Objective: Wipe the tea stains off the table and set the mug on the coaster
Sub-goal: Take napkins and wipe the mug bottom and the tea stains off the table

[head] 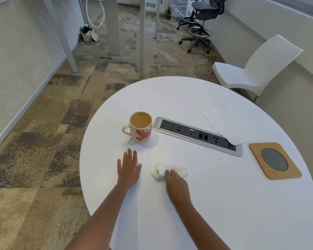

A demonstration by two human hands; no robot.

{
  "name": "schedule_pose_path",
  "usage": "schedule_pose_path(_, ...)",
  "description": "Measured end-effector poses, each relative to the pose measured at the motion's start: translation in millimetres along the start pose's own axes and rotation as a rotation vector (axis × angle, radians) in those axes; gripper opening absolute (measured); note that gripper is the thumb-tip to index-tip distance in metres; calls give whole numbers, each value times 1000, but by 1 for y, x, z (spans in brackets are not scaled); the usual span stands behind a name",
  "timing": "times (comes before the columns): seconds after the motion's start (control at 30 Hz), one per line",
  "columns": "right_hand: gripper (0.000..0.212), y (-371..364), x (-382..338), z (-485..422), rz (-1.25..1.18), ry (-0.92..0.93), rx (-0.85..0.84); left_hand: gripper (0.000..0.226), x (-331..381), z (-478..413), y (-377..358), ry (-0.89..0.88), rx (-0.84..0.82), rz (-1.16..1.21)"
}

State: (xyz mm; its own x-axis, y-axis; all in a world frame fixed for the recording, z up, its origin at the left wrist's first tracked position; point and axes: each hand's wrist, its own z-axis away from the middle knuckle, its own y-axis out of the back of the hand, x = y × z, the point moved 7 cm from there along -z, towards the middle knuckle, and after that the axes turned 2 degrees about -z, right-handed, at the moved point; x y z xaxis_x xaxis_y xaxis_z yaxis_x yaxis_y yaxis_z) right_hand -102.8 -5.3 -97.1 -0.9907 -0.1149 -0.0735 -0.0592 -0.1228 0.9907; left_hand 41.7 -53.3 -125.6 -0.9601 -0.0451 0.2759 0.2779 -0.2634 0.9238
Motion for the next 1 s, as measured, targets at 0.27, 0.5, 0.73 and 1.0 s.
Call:
schedule_pose_path(0.27, 37, 6, -14, -1, 62, -47, 27, 59, -3, -1, -5, -36, -55, -31)
schedule_pose_path(0.5, 33, 16, -10, 10, -290, -11, -124, 91, -4, 6, 7, -105, 21, -16)
schedule_pose_path(0.73, 14, 35, 58, 34, -1374, -505, 212, 71, -14, 27, 0, -27, 17, 202)
schedule_pose_path(1.0, 17, 41, 105, 74, -1783, -681, 302, 91, -1, 39, 5, -73, 127, 230)
